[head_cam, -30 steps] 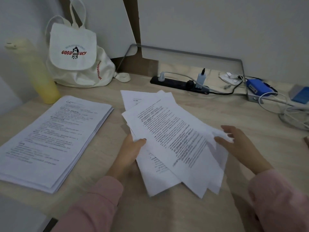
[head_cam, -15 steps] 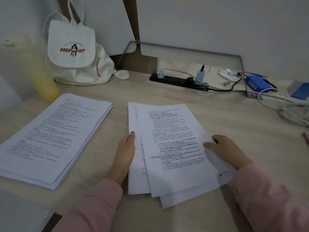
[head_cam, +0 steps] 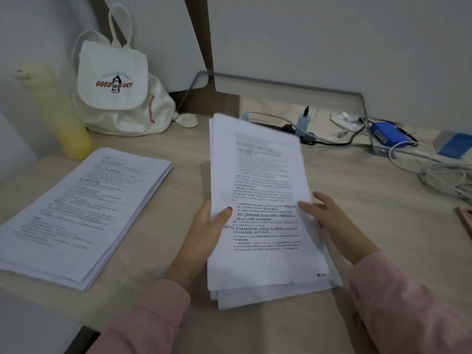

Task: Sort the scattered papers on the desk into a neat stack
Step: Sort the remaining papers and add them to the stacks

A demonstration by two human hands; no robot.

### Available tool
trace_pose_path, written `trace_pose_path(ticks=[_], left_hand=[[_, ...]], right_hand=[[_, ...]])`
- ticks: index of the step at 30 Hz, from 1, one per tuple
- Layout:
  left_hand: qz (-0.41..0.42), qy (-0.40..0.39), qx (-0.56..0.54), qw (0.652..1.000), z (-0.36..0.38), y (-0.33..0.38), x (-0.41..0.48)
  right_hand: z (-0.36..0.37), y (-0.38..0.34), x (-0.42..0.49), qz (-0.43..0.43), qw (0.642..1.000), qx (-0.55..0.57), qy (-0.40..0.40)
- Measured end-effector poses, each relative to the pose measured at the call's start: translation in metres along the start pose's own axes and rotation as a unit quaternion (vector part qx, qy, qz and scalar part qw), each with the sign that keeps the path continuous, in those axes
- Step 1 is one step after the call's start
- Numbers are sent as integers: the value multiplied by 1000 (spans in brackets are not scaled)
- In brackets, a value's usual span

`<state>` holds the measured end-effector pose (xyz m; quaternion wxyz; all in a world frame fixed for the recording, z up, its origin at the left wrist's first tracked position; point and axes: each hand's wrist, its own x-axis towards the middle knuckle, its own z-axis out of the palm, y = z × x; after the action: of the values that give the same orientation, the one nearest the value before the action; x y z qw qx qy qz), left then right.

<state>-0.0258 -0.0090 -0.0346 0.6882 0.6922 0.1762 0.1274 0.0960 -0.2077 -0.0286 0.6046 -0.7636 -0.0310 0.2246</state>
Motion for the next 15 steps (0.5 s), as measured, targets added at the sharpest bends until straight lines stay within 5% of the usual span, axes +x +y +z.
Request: trace_pose_path(ticks=[2,8,15], left_hand=[[28,-1,-21,999,-2,16,2],[156,29,-21,987,-10,66,11],[128,49,1,991,-8,37,6]], right_hand=[[-5,-13,-6,-37,996,59,-48],[-7,-54,-21,-223,964,146,-15],[7,-28,-31,-200,976,91,1]])
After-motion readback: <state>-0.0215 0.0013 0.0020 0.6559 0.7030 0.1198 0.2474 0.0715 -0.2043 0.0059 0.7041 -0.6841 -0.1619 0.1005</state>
